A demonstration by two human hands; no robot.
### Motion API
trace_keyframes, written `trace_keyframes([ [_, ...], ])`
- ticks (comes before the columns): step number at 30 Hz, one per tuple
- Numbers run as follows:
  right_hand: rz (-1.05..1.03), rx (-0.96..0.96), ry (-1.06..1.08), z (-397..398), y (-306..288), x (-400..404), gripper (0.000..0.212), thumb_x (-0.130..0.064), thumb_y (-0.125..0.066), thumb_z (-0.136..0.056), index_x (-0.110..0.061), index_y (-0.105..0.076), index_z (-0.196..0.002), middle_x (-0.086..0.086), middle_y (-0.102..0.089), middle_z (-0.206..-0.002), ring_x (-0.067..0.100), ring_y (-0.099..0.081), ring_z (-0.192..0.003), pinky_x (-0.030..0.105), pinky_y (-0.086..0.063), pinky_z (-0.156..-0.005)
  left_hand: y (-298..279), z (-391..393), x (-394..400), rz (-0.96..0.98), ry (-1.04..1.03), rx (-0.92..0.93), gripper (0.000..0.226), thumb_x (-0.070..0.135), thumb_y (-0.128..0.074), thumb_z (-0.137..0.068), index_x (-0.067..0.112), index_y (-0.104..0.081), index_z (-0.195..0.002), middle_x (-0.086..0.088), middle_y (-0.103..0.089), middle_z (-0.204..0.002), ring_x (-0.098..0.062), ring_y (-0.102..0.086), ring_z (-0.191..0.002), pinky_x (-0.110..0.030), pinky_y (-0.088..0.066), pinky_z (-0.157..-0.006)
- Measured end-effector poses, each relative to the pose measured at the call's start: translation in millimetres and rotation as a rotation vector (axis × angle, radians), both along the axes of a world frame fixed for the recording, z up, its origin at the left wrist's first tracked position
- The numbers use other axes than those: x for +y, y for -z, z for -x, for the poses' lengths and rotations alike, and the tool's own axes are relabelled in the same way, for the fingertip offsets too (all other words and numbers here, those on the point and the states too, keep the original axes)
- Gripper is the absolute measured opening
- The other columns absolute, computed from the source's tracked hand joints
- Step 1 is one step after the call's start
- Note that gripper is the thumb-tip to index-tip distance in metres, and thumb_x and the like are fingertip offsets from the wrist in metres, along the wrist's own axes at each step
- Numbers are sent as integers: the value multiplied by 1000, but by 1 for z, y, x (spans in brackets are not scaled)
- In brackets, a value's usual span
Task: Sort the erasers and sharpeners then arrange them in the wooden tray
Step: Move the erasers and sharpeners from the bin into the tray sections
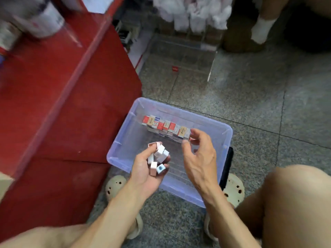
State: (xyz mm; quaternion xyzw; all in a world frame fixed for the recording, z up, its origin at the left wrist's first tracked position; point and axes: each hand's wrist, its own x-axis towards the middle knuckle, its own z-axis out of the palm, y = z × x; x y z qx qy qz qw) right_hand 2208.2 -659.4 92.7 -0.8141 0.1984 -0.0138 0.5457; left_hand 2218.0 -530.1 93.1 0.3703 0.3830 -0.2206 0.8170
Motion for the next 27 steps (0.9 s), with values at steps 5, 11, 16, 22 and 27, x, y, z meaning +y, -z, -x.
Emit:
trace_keyframes([
  [5, -121, -34, -135, 3, -32, 35, 25, -18, -61, -95, -24, -60, -119, -1, -65, -112, 17, -62, -101, 44, -49, -96, -42, 41, 35, 2, -237, -57, 6, 21, -59, -83, 17, -60, -88, -1, -52, -74, -16, -52, -63, -23, -34, -51],
  [11, -188, -5, -407, 54, -63, 71, 32, -19, -60, -95, -17, -60, -127, 0, -66, -111, 14, -61, -100, 39, -49, -96, -84, 114, 63, -38, -576, -145, 10, 21, -55, -93, 13, -57, -99, -4, -57, -81, -18, -55, -68, -24, -42, -51],
  [16, -203, -52, -599, 100, -91, 102, 18, -20, -66, -91, -23, -66, -109, -5, -66, -105, 5, -61, -92, 25, -48, -87, -109, 162, 78, -23, -725, -161, 16, 25, -58, -92, 12, -57, -101, -6, -61, -74, -16, -60, -61, -24, -50, -52],
  [22, -83, -150, -894, 127, -118, 149, 14, -37, -75, -81, -29, -69, -91, -16, -58, -101, -5, -57, -95, 7, -40, -79, -135, 199, 108, 48, -829, -188, 20, 32, -60, -89, 12, -59, -96, -6, -62, -71, -19, -63, -61, -30, -51, -64],
  [27, 5, -219, -1023, 140, -136, 187, 22, -58, -67, -72, -37, -64, -79, -18, -55, -105, 7, -60, -100, 31, -51, -89, -147, 221, 140, 133, -913, -273, 28, 31, -63, -86, 7, -59, -99, -14, -64, -81, -26, -65, -78, -36, -46, -96],
])
